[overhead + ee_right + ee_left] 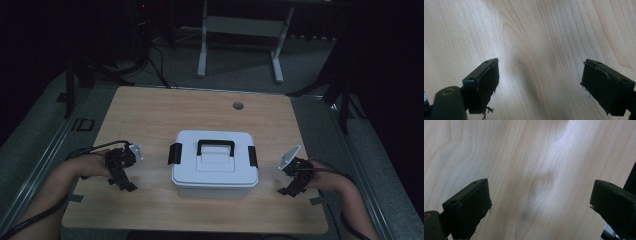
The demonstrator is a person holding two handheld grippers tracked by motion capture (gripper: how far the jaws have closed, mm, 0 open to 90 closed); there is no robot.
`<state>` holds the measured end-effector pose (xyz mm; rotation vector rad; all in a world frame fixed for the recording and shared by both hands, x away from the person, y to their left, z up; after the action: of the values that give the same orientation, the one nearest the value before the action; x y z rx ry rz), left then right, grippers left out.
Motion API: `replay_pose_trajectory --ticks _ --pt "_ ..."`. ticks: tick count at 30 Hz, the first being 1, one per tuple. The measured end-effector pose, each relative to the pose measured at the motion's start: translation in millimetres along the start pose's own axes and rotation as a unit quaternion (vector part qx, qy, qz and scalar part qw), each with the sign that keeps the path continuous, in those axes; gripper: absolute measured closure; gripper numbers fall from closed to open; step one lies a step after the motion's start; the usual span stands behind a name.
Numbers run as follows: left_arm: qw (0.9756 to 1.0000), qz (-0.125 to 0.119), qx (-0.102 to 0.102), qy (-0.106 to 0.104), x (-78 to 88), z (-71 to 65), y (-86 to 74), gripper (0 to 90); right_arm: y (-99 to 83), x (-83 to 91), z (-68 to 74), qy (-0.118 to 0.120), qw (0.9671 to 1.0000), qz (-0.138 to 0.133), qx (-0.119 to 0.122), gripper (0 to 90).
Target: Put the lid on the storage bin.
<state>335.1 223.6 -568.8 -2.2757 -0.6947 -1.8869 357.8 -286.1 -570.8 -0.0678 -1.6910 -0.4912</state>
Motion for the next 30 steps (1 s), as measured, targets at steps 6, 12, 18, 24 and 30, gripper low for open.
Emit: replay_pose_trajectory --ticks 6,12,18,24,30 --pt "0.9998 -0.016 0.0 -0.006 -11.3 -2.9 -3.3 2.4 -1.6 -1.3 -0.6 -0.011 0.9997 -0.016 -0.013 13.3" --pt "0.9995 -0.028 0.005 -0.008 -18.9 -3.6 -10.6 2.4 -6.0 -3.4 -1.6 -0.019 0.999 -0.027 -0.029 12.3" --pt "0.9989 -0.044 0.012 -0.007 -24.4 -4.4 -19.2 2.4 -8.2 -8.6 -1.9 -0.024 0.9978 -0.047 -0.041 12.2" --pt "0.9978 -0.065 0.01 -0.003 -25.1 -2.6 -22.3 2.4 -8.3 -14.2 -2.6 -0.03 0.9966 -0.064 -0.041 12.3" --pt "0.9977 -0.066 0.011 -0.003 -25.2 -1.9 -26.1 2.4 -10.0 -17.3 -5.0 -0.034 0.9955 -0.071 -0.053 12.2"
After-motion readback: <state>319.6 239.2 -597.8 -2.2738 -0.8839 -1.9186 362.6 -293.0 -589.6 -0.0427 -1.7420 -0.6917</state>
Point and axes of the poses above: each handheld gripper's, and its own axes: x roughly backward along the jaws, y roughly out of its top, z roughly to its left, the point moved 8 cm from there along -x, roughly forward along the jaws, and after that the axes turned 5 degrees about -y, right-handed, at the moved point
